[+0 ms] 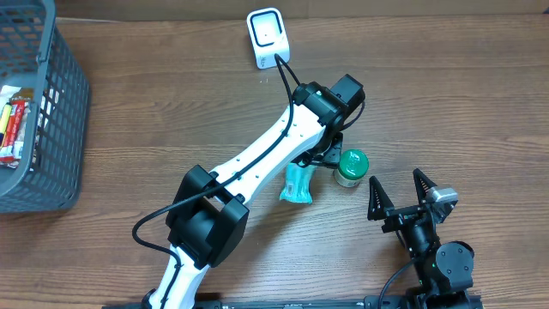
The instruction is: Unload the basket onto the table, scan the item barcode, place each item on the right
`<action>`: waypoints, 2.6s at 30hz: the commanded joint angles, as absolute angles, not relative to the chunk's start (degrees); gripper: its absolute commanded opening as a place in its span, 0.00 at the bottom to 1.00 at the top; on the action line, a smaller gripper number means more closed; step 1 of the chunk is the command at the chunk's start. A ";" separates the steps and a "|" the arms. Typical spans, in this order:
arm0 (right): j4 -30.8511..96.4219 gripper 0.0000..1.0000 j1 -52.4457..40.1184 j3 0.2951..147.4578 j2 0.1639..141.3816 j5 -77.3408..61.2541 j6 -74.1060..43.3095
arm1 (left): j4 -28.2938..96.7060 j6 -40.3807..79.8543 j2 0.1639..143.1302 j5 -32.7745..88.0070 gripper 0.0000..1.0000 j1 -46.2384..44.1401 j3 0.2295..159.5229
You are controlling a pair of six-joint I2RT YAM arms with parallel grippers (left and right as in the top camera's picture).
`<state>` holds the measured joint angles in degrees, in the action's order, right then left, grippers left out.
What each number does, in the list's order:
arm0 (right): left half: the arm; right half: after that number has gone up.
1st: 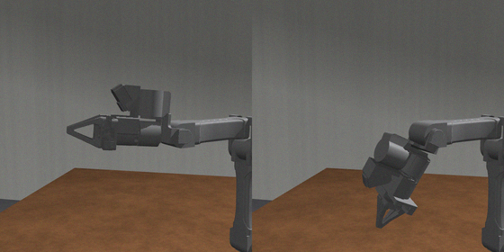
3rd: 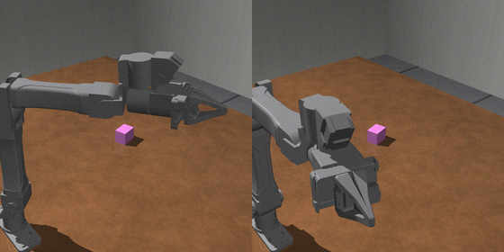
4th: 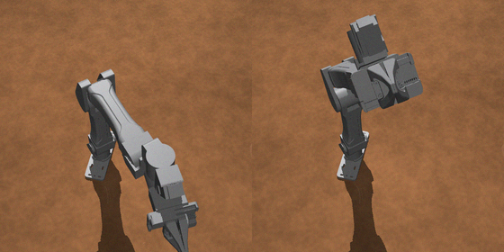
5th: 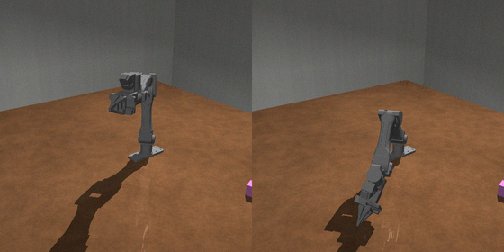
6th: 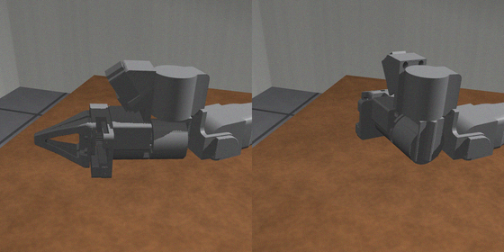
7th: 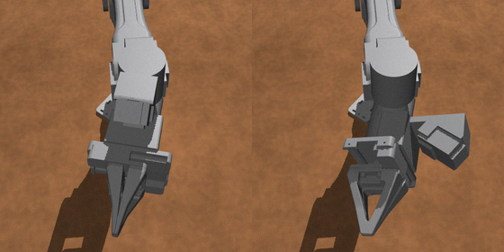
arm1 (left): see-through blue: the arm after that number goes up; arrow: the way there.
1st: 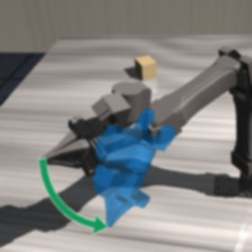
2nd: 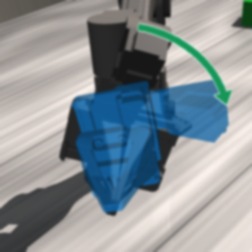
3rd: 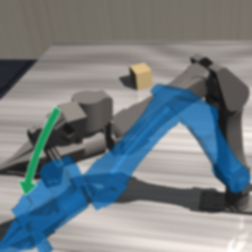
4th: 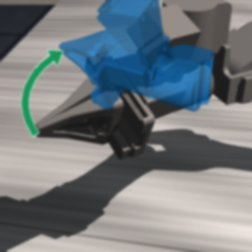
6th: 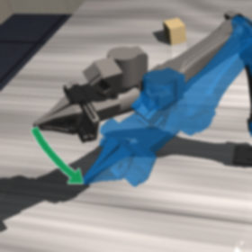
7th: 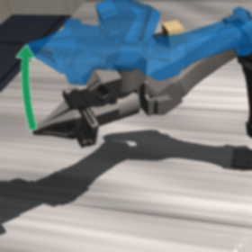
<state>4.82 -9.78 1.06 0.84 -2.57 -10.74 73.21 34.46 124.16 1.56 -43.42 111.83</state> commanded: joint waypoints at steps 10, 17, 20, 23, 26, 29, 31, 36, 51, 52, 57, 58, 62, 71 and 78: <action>4.64 1.00 -9.56 0.45 0.16 -2.24 -11.14 | 81.14 34.72 121.56 -5.78 0.56 -33.01 111.53; 4.64 1.00 -9.56 0.45 0.16 -2.22 -11.14 | 82.08 34.96 121.56 -12.69 0.57 -28.84 108.44; 4.64 1.00 -9.56 0.45 0.16 -2.24 -11.14 | 79.81 35.18 121.58 -14.31 0.56 -28.12 105.03; 4.64 1.00 -9.56 0.45 0.16 -2.22 -11.14 | 77.67 36.42 121.58 -16.62 0.56 -27.62 101.21; 4.64 1.00 -9.56 0.45 0.16 -2.24 -11.14 | 76.36 36.80 121.58 -18.46 0.56 -26.85 98.30; 4.64 1.00 -9.56 0.45 0.16 -2.22 -11.14 | 76.01 38.37 121.58 -18.81 0.54 -25.71 96.66; 4.64 1.00 -9.56 0.45 0.16 -2.22 -11.14 | 75.26 38.35 121.58 -18.44 0.51 -24.93 95.70; 4.64 1.00 -9.56 0.45 0.16 -2.22 -11.14 | 69.14 34.83 121.58 -13.72 0.47 -24.40 91.90; 4.64 1.00 -9.56 0.45 0.16 -2.22 -11.14 | 62.87 25.12 121.58 3.31 0.45 -27.90 88.75; 4.64 1.00 -9.56 0.45 0.16 -2.24 -11.14 | 62.83 25.39 121.58 3.66 0.46 -28.14 88.75; 4.64 1.00 -9.56 0.45 0.16 -2.22 -11.14 | 62.48 27.07 121.56 4.12 0.45 -29.19 88.86; 4.64 1.00 -9.56 0.45 0.16 -2.22 -11.14 | 62.46 27.11 121.56 4.34 0.44 -29.21 89.01; 4.64 1.00 -9.56 0.45 0.16 -2.22 -11.14 | 61.60 26.89 121.54 7.22 0.44 -29.28 89.71; 4.64 1.00 -9.56 0.45 0.16 -2.22 -11.14 | 62.22 25.69 120.27 8.08 0.45 -29.67 90.30; 4.64 1.00 -9.56 0.45 0.16 -2.22 -11.14 | 66.08 24.36 112.57 1.32 0.47 -26.28 95.24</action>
